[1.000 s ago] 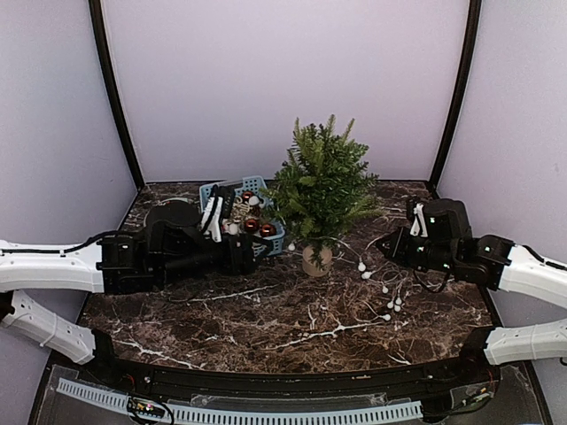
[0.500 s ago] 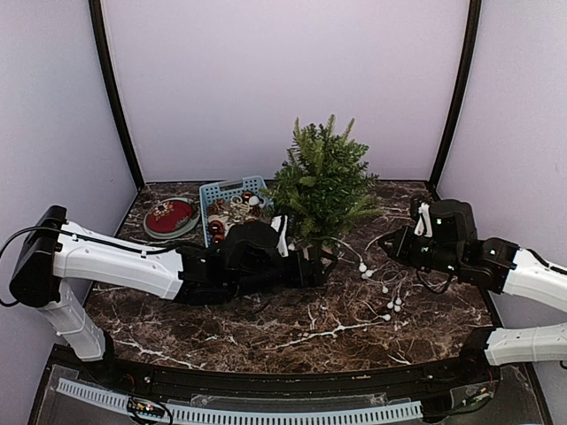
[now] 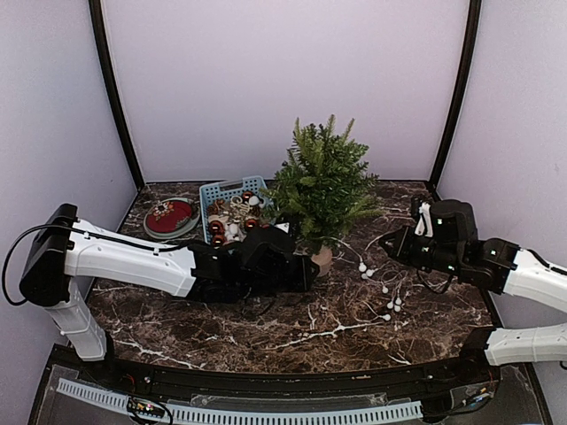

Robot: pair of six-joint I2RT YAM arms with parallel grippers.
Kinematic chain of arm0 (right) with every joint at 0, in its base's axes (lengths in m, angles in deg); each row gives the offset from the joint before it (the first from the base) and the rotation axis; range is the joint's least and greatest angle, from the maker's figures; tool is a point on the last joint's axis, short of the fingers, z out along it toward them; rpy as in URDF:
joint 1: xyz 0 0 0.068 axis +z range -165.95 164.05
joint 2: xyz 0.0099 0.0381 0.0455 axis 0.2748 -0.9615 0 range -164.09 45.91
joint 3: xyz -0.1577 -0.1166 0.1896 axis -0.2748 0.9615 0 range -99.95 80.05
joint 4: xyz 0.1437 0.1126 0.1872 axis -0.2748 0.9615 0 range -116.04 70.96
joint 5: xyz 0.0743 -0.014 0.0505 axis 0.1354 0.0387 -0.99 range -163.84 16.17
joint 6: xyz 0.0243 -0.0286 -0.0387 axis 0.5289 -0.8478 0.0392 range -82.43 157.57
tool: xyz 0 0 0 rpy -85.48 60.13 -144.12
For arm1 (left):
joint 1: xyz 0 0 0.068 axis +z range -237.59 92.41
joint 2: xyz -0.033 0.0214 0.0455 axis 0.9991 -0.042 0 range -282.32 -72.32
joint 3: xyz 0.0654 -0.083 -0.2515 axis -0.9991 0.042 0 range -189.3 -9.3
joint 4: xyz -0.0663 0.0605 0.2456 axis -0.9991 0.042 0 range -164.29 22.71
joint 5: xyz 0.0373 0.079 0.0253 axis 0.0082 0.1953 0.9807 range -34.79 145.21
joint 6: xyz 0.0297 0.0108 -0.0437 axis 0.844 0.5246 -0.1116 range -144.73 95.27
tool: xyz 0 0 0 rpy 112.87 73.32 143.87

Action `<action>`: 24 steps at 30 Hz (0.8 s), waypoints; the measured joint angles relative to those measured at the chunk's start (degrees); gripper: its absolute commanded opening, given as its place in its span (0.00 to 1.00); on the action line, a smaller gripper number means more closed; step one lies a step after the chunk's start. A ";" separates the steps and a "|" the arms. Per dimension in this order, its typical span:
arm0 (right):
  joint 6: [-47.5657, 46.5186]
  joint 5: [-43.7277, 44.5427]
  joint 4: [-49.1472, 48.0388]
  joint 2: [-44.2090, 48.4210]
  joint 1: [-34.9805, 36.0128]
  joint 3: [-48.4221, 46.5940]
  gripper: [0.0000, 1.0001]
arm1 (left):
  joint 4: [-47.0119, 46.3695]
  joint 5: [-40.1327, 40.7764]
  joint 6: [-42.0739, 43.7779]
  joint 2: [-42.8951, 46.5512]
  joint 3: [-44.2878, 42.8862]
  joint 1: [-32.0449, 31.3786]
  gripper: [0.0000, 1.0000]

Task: Decorate the small christmas tree
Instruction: Wrap the side of the string light in the gap of the branches.

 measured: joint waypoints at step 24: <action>-19.41 -0.63 13.46 -3.65 1.29 -17.46 0.00 | 7.15 -8.85 15.45 12.17 6.34 6.10 0.00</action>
